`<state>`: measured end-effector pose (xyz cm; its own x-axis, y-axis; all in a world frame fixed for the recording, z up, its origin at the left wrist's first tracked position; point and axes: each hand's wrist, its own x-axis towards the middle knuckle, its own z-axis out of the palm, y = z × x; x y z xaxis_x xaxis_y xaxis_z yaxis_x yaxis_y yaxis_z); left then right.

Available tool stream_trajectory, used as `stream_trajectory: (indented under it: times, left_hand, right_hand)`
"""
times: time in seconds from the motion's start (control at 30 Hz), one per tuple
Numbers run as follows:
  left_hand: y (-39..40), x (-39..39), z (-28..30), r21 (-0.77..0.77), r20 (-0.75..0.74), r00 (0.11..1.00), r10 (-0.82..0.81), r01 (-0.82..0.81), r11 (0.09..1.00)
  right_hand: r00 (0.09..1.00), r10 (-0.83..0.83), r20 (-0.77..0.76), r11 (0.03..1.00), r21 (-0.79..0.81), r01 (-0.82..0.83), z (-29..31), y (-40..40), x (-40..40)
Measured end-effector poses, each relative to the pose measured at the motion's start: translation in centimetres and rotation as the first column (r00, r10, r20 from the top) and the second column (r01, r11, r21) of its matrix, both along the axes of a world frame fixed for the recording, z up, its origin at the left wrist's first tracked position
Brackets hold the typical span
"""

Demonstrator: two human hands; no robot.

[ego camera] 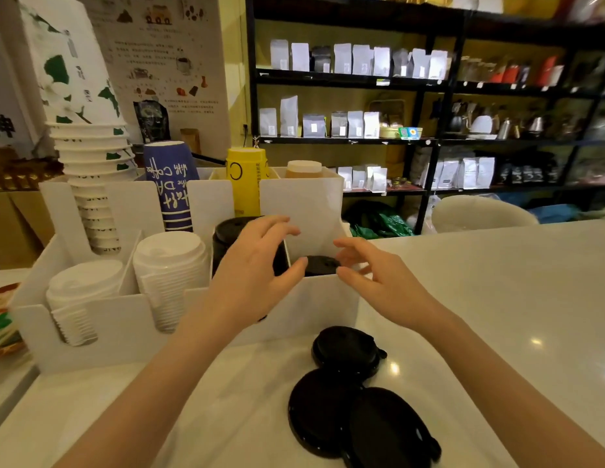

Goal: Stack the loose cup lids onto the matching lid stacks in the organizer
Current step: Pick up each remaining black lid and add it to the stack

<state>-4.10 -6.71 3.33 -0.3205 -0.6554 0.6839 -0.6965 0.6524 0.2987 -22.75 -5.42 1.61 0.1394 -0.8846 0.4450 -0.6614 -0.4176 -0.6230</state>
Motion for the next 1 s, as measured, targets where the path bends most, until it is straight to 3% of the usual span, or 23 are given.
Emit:
stream_trajectory:
  times: [0.17,0.5,0.7,0.83,1.0]
  left_hand:
    - [0.7,-1.6,-2.1,0.206,0.062,0.986,-0.156,0.14,0.968]
    - [0.9,-3.2,-5.5,0.636,0.273,0.934,-0.23,0.004,0.772]
    - [1.2,-3.7,-6.6,0.649,0.32,0.91,-0.262,-0.009,0.761]
    - [1.2,-3.5,-6.0,0.632,0.228,0.941,-0.25,0.053,0.773]
    - [1.5,-2.5,-3.5,0.498,0.051,0.97,-0.236,0.18,0.848]
  right_hand:
    - [0.993,-0.118,-0.006,0.99,0.076,0.118,-1.6,2.6,-2.3]
    - [0.976,-0.171,-0.132,0.921,0.332,0.206,-5.9,5.0,-3.3]
    - [0.978,-0.175,-0.114,0.913,0.352,0.205,-6.3,5.1,-2.9]
    - [0.979,-0.194,-0.063,0.932,0.301,0.204,-6.1,5.1,-2.9]
    - [0.982,-0.189,-0.019,0.962,0.195,0.189,-4.3,4.9,-2.6]
